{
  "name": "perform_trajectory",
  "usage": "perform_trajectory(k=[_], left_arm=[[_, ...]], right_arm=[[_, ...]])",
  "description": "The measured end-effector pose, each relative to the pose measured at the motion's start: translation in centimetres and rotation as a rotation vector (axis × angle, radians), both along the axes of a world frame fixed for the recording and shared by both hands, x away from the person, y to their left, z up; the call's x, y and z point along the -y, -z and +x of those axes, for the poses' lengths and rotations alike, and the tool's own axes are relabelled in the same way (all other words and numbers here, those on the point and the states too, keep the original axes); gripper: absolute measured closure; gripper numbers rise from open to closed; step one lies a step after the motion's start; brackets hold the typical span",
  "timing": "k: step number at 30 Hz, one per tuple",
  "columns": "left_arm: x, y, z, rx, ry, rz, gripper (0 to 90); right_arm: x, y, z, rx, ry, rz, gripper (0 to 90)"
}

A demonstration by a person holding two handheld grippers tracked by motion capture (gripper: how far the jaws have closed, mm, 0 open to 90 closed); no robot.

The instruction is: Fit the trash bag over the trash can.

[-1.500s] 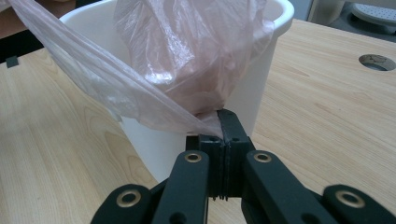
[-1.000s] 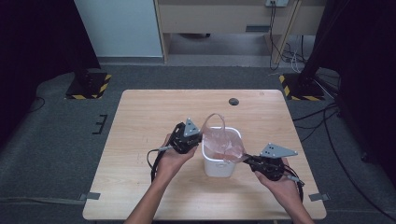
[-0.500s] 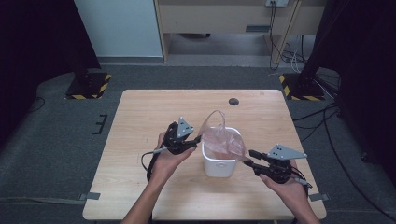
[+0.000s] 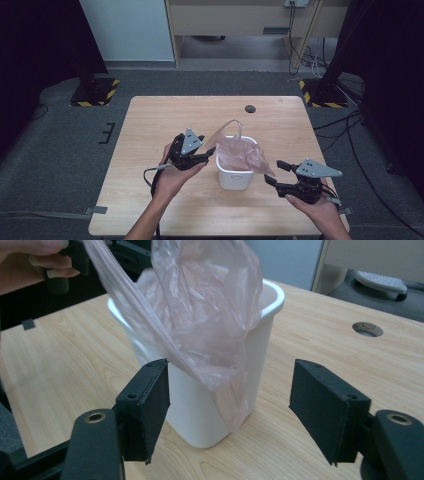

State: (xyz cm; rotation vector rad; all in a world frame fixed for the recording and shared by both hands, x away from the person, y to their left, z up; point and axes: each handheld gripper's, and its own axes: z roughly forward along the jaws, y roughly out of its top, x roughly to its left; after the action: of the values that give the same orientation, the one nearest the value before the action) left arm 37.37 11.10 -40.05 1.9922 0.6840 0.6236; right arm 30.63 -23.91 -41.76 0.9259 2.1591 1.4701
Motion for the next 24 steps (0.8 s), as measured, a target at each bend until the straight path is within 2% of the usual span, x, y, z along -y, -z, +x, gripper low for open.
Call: perform_trajectory(k=[6,11,18,22,24], left_arm=[[0.5,-0.4,-0.9,0.012,0.031,-0.004,45.4],[0.9,-1.2,-1.5,0.035,0.054,-0.012,44.0],[1.6,-2.2,-1.7,0.045,0.076,-0.05,37.7],[2.5,-2.4,-1.6,0.041,0.101,-0.075,35.1],[2.9,-2.4,-1.4,0.039,0.119,-0.073,34.0]], right_arm=[[0.8,-0.7,-0.6,0.009,0.003,0.034,32.0],[0.9,-1.5,0.1,0.027,0.018,0.042,36.7],[-1.8,-2.7,2.5,0.056,-0.018,0.02,36.9],[-3.5,-2.8,3.6,0.067,-0.029,-0.012,36.6],[-4.1,-2.9,4.1,0.07,-0.03,-0.02,36.9]])
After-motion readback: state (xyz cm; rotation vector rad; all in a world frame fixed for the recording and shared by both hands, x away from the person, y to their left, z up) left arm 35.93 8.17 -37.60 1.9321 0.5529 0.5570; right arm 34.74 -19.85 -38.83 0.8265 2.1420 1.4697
